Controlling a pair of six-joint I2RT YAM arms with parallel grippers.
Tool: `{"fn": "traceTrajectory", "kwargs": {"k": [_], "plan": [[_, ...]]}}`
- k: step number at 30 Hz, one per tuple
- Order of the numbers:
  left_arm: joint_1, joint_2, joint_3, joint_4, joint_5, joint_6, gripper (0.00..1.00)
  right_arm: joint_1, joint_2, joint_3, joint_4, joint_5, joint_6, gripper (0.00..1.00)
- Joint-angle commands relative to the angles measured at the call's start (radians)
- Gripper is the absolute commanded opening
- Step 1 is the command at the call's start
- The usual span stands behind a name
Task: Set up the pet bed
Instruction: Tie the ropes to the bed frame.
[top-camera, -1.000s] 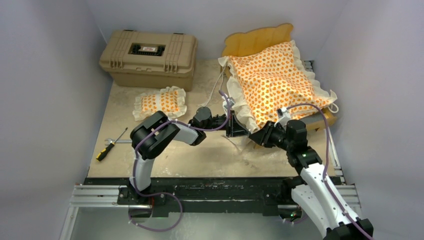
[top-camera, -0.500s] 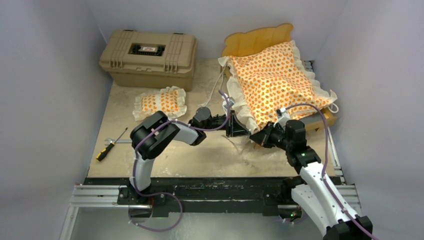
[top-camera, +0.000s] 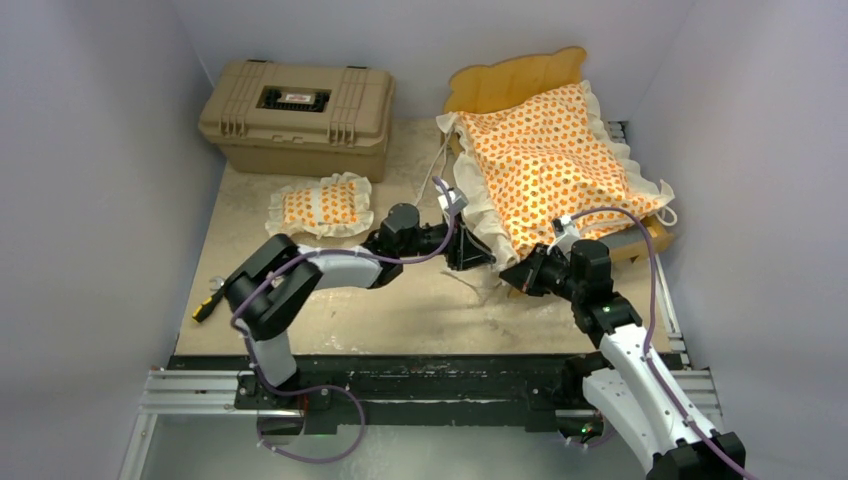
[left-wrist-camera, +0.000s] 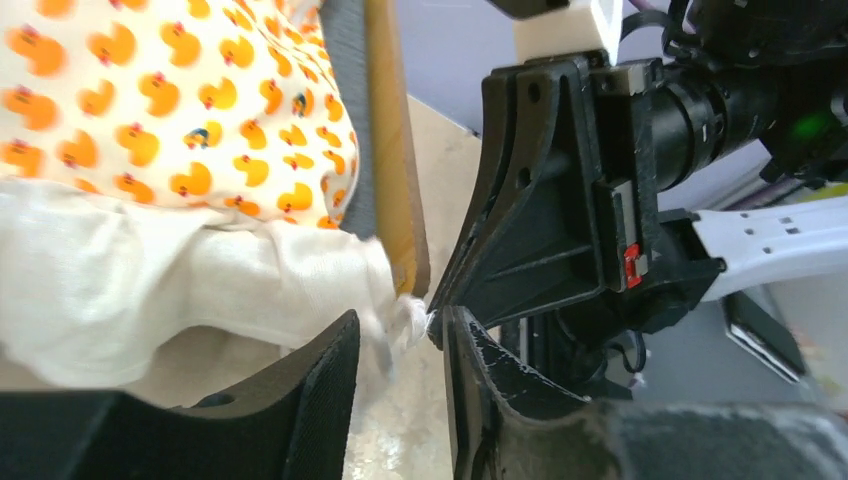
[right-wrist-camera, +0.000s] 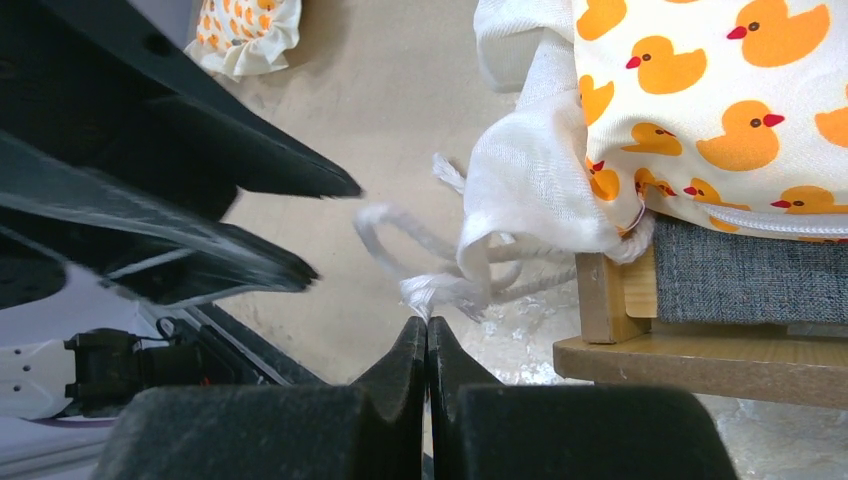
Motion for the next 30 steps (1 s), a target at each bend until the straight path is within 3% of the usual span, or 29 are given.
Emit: {"fn": "traceTrajectory", "kwargs": {"k": [1,7,21,30], "plan": [[0.003,-0.162,-0.021,-0.291,-0.180,0.302,0.39,-0.004,-0.006,0.006,0.007,0.020,-0.007,0.00],[0.001,-0.198,-0.027,-0.505,-0.274,0.460,0.53,-0.005,-0.012,0.006,0.008,0.019,-0.006,0.00],[-0.007,-0.071,0.094,-0.804,-0.506,0.582,0.50,-0.006,-0.007,0.006,0.012,0.014,-0.009,0.00],[-0.056,0.034,0.250,-0.970,-0.472,0.765,0.51,-0.005,-0.001,0.008,0.012,0.015,-0.011,0.00]]}}
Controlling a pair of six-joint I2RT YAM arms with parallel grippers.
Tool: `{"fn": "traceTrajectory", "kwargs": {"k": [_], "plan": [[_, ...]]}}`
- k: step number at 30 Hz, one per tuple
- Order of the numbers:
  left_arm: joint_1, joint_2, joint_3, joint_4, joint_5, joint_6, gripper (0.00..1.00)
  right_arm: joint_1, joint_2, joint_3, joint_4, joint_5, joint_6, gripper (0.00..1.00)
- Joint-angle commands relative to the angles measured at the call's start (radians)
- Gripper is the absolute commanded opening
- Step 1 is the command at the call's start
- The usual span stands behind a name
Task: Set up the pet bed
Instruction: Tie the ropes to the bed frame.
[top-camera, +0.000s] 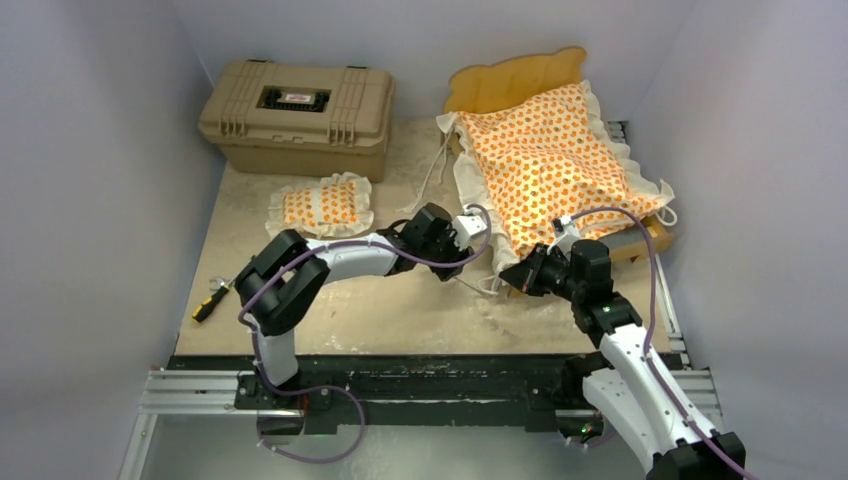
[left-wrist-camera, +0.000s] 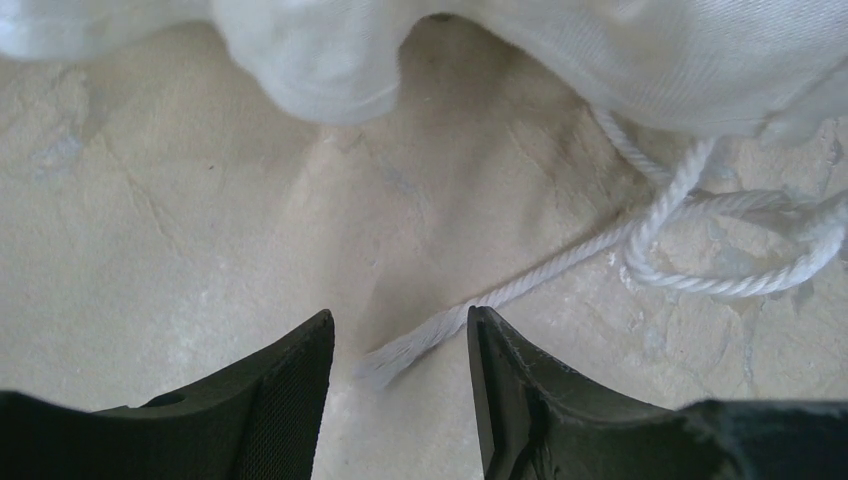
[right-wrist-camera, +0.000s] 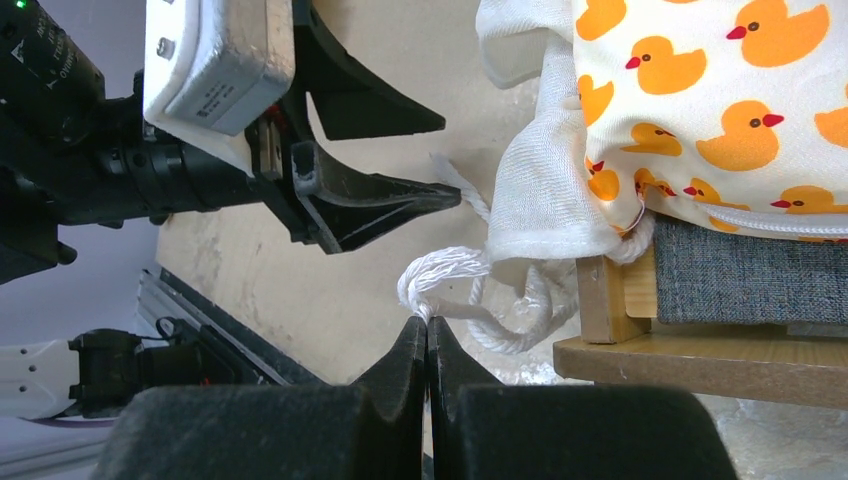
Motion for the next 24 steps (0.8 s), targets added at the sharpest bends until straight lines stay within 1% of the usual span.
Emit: {"fn": "traceTrajectory", "kwargs": {"k": [1,5,10,13,14,15,17,18,19,24], "plan": [[-0.027,0.034,0.079,-0.089,0.031,0.114,0.51,-0.004,-0.002,0.010,0.011,0.014,-0.011,0.00],[-0.041,0.066,0.108,-0.152,0.040,0.145,0.51,-0.005,0.001,0.011,0.012,0.016,-0.011,0.00],[-0.047,0.100,0.104,-0.156,0.024,0.148,0.51,-0.004,0.004,0.010,0.012,0.014,-0.011,0.00],[-0.049,0.131,0.117,-0.174,0.014,0.149,0.47,-0.005,0.001,0.012,0.010,0.017,-0.011,0.00],[-0.048,0.138,0.119,-0.179,0.013,0.149,0.44,-0.004,-0.001,0.013,0.008,0.019,-0.011,0.00],[-0.050,0.144,0.117,-0.182,0.009,0.151,0.37,-0.005,-0.004,0.015,0.006,0.021,-0.011,0.00],[-0.058,0.146,0.110,-0.187,-0.004,0.154,0.18,-0.004,-0.010,0.028,-0.007,0.030,-0.015,0.00],[-0.059,0.144,0.109,-0.191,-0.004,0.155,0.07,-0.005,-0.016,0.040,-0.019,0.036,-0.019,0.00],[-0.063,0.138,0.098,-0.192,-0.004,0.152,0.00,-0.004,-0.024,0.053,-0.029,0.045,-0.023,0.00],[-0.085,0.048,0.038,-0.152,0.015,0.099,0.00,-0.004,-0.109,0.141,-0.106,0.108,0.000,0.00]]}}
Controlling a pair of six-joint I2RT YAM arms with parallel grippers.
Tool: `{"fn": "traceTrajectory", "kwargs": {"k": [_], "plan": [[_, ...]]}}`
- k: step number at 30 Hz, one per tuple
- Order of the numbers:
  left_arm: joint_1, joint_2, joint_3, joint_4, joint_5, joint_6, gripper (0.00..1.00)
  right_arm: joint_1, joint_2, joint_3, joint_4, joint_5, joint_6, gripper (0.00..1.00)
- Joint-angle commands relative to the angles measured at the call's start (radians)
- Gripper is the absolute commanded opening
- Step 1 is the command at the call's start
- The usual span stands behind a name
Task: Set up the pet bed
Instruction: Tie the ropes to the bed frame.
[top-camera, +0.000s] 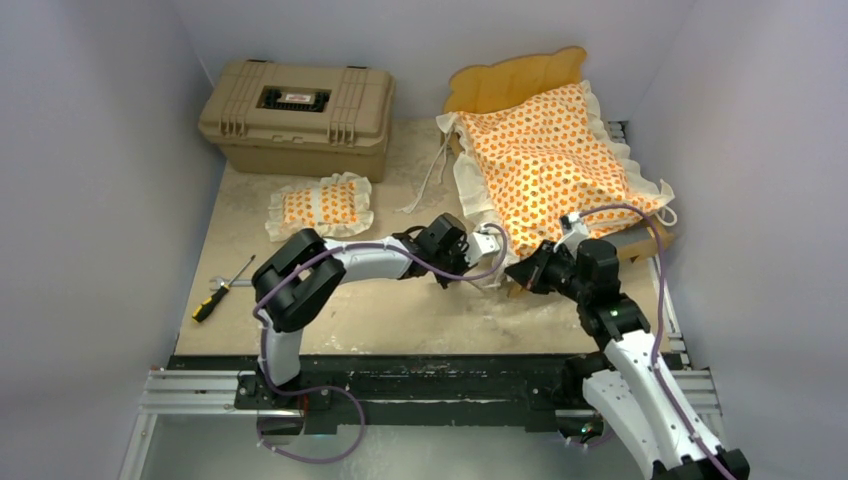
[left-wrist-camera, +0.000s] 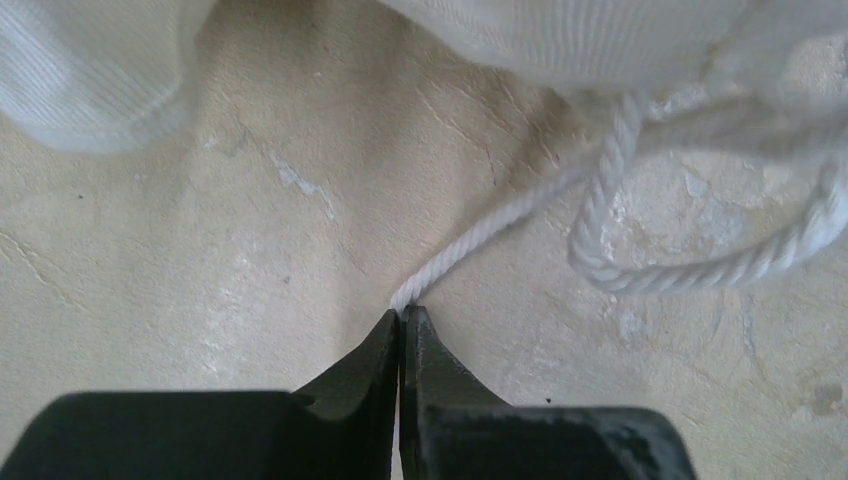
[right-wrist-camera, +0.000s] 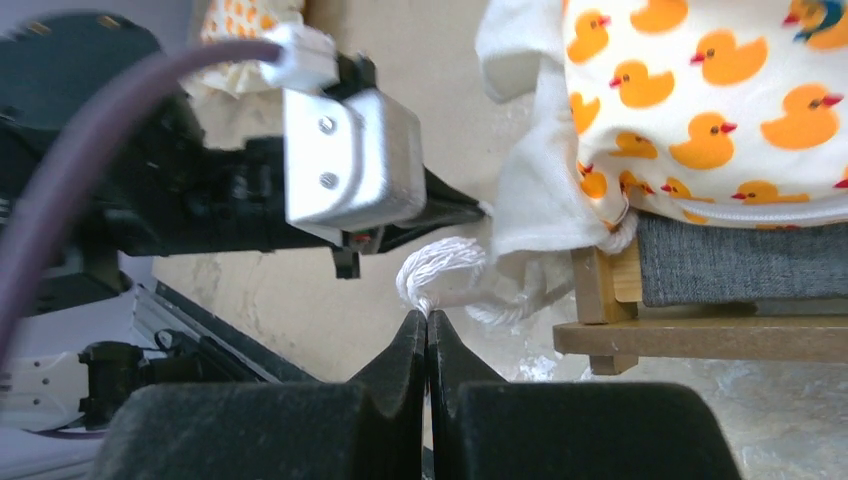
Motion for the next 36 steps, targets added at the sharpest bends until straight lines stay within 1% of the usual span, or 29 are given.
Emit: {"fn": "traceTrajectory", "kwargs": {"k": [1,5,12,18,20,27,29,32,36], "plan": [[-0.021,-0.072,-0.072,-0.018,-0.003,-0.042,0.00,-0.004,-0.097,0.124,-0.058,0.079,0.010,0.00],[-0.028,-0.123,-0.104,-0.008,0.014,-0.087,0.00,-0.004,-0.171,0.201,-0.150,0.178,0.034,0.00],[-0.100,-0.177,-0.134,-0.009,0.009,-0.139,0.00,-0.004,-0.319,0.329,-0.347,0.457,0.116,0.00],[-0.179,-0.252,-0.148,0.018,0.037,-0.193,0.00,-0.005,-0.402,0.414,-0.448,0.569,0.149,0.00],[-0.191,-0.293,-0.156,0.009,0.040,-0.238,0.00,-0.005,-0.419,0.450,-0.470,0.604,0.148,0.00],[-0.207,-0.432,-0.201,-0.063,-0.005,-0.290,0.00,-0.005,-0.444,0.569,-0.506,0.738,0.105,0.00],[-0.207,-0.462,-0.220,-0.093,-0.031,-0.304,0.00,-0.004,-0.437,0.592,-0.500,0.751,0.081,0.00],[-0.206,-0.503,-0.263,-0.117,-0.111,-0.330,0.00,-0.004,-0.424,0.581,-0.487,0.737,0.058,0.00],[-0.200,-0.469,-0.295,-0.114,-0.157,-0.382,0.00,-0.004,-0.428,0.523,-0.466,0.676,0.065,0.00]]}}
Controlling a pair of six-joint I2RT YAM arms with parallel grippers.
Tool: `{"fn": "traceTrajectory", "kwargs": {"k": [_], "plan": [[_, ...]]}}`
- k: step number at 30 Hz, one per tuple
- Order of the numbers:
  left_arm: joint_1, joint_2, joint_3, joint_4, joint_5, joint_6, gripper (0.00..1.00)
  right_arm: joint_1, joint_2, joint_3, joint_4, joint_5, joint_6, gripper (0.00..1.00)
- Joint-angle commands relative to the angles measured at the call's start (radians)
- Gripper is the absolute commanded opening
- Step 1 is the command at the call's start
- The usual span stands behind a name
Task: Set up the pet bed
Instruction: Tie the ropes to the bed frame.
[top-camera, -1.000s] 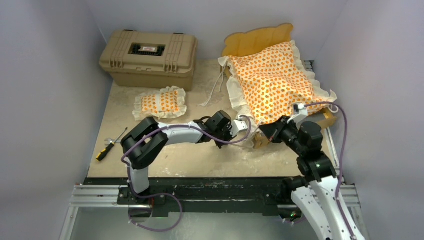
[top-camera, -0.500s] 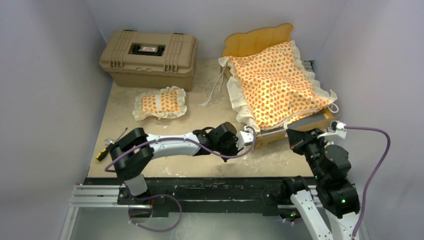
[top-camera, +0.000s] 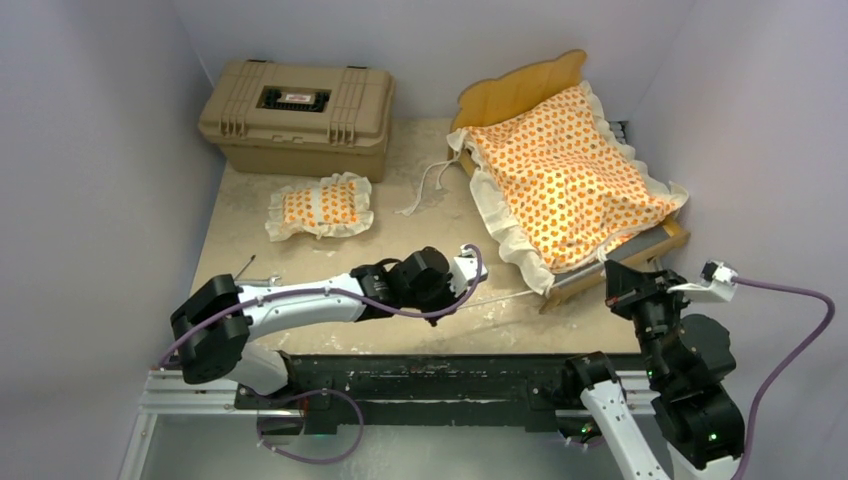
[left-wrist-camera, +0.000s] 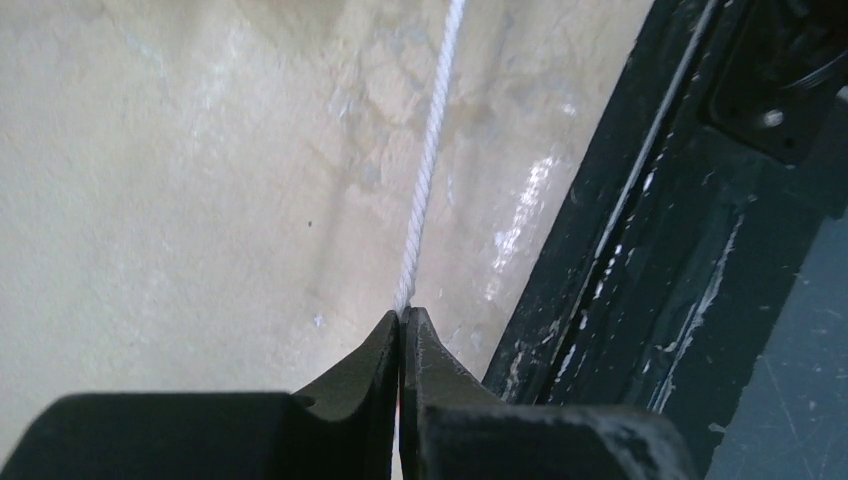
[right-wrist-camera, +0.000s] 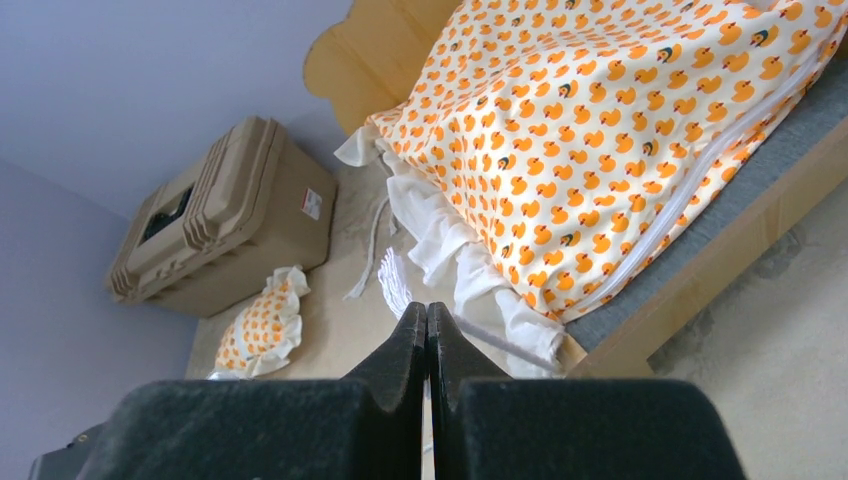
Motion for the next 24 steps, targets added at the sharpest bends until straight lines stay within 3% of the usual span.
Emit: {"fn": "traceTrajectory", "kwargs": {"k": [1,8,18,24], "plan": [[0.005,0.035,-0.039,-0.042,-0.084,-0.083,0.00,-0.004,-0.001,-0.023,0.109,-0.014,-0.009,0.00],[0.012,0.049,-0.106,-0.107,-0.195,-0.158,0.00,-0.004,-0.006,0.027,0.050,0.094,-0.013,0.00],[0.093,0.021,-0.262,-0.038,-0.131,-0.281,0.00,0.019,-0.012,0.072,-0.033,0.304,0.026,0.00],[0.041,0.147,-0.161,-0.062,-0.120,-0.215,0.00,0.079,0.034,0.085,-0.143,0.400,0.167,0.00]]}}
